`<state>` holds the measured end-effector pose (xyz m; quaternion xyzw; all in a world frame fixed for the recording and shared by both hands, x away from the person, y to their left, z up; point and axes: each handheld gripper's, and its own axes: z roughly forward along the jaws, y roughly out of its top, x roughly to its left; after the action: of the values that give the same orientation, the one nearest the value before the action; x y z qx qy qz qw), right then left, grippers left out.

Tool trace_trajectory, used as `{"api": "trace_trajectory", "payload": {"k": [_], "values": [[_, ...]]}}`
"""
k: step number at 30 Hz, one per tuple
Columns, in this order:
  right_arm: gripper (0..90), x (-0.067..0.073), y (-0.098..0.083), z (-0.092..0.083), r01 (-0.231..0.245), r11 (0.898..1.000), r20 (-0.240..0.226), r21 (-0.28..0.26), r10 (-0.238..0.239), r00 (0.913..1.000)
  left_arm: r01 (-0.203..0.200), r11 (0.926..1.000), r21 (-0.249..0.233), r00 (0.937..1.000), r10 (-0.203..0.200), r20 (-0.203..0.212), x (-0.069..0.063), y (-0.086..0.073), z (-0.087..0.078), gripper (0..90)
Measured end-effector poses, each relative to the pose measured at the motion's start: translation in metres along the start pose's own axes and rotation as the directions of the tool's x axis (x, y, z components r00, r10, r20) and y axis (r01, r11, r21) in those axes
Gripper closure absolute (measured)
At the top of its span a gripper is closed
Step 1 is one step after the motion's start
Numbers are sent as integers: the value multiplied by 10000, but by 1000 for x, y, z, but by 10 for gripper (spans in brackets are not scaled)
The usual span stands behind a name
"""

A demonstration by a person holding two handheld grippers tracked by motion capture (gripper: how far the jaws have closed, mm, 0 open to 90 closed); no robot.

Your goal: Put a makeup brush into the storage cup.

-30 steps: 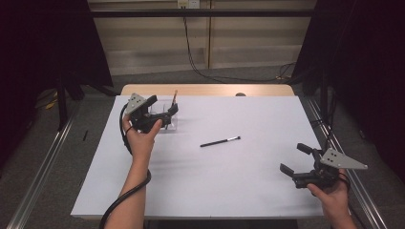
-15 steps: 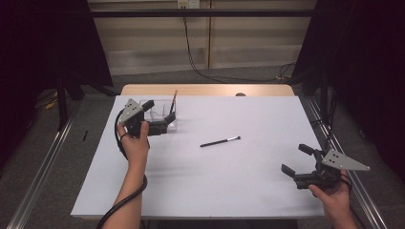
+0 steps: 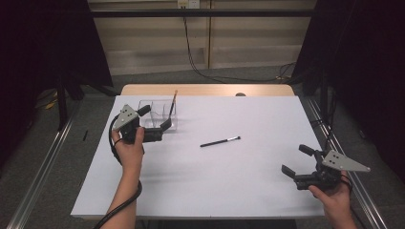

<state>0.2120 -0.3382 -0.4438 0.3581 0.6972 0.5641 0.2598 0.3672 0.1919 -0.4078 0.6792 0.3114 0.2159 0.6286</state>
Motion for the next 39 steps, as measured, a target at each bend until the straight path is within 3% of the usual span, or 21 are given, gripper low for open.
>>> {"api": "trace_trajectory", "payload": {"k": [9,21,39], "values": [[0,0,-1,-1,25,10000,37,29,-25,10000,-237,9997,-87,9992,239,313,-1,-5,-16,0],[0,4,0,0,80,10000,11,32,-80,10000,-222,9996,-170,9986,230,483,-4,-9,-35,0],[0,3,1,2,140,9999,-22,6,-140,9999,-437,9990,1,9981,436,436,1,-15,-62,0]]}}
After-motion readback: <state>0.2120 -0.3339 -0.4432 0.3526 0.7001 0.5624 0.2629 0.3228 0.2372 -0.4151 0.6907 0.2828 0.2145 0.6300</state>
